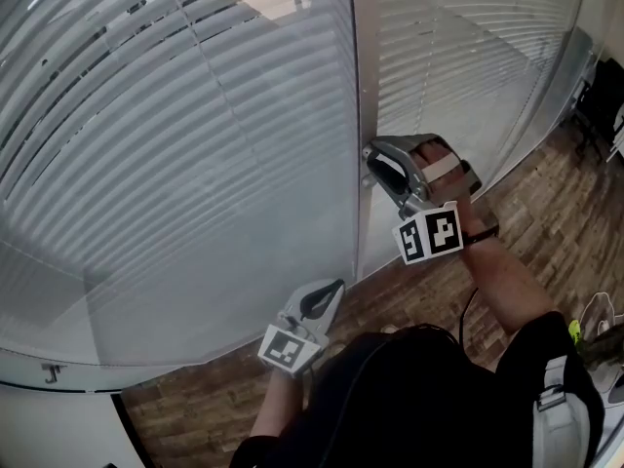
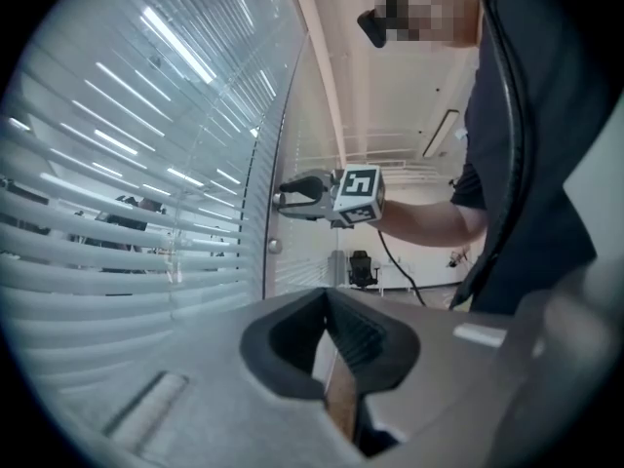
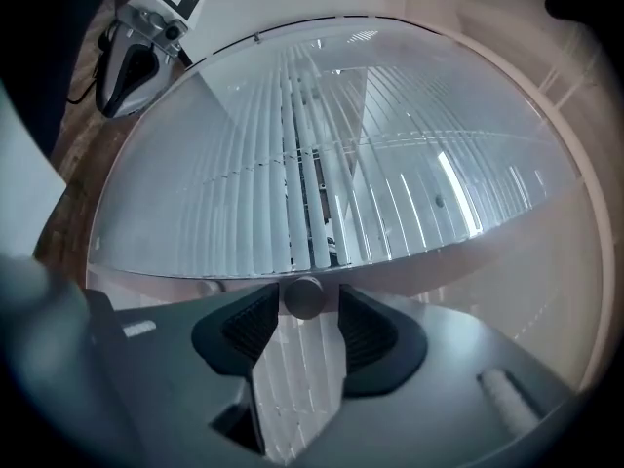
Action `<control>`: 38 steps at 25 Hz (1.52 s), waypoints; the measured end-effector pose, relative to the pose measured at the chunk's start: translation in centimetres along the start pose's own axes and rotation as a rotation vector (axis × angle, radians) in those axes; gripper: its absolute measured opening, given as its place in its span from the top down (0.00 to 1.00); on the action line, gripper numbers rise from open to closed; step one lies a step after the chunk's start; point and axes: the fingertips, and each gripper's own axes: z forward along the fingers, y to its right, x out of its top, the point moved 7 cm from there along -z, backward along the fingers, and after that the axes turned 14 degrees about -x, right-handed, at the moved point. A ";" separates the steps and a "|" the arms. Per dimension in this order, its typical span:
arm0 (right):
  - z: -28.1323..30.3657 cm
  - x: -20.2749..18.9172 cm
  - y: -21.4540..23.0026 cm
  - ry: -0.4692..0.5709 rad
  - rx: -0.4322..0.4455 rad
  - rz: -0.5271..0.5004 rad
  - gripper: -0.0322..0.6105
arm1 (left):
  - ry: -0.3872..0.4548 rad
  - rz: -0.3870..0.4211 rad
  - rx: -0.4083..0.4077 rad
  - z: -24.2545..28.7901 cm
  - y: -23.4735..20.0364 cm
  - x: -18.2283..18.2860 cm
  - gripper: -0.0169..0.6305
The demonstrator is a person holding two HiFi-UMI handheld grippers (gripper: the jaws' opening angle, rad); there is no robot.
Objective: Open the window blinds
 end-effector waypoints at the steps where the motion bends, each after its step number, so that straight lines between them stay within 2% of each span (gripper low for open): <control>1: 0.1 0.0 0.0 0.003 0.001 -0.004 0.66 | 0.004 0.000 0.003 0.2 0.0 0.0 0.97; 3: 0.2 0.0 -0.2 0.008 0.004 -0.018 0.66 | 0.015 -0.001 0.009 0.4 0.0 -0.1 0.97; 5: 0.3 0.1 -0.3 0.009 0.007 -0.029 0.75 | 0.020 -0.001 0.015 0.6 0.0 -0.1 0.97; 11: 0.3 0.1 -0.1 0.006 0.021 -0.015 0.75 | 0.026 -0.004 0.024 1.0 0.2 -0.3 0.97; 16: 0.3 0.1 0.1 -0.019 0.016 0.102 0.75 | 0.027 -0.005 0.027 1.1 0.2 -0.3 0.97; 19: 0.4 0.0 0.4 -0.042 0.012 0.226 0.75 | 0.022 -0.007 0.024 1.0 0.3 -0.3 0.97; 24: 0.4 -0.4 0.9 -0.072 -0.007 0.504 0.75 | 0.011 -0.017 0.023 0.7 0.3 -0.3 0.97; 30: 0.5 -1.3 0.2 -0.114 -0.045 0.928 0.75 | 0.002 -0.023 0.010 0.6 0.2 -1.0 0.97; 38: 0.7 -2.2 0.0 -0.164 -0.062 1.228 0.75 | -0.007 -0.022 -0.016 0.8 0.2 -0.8 0.97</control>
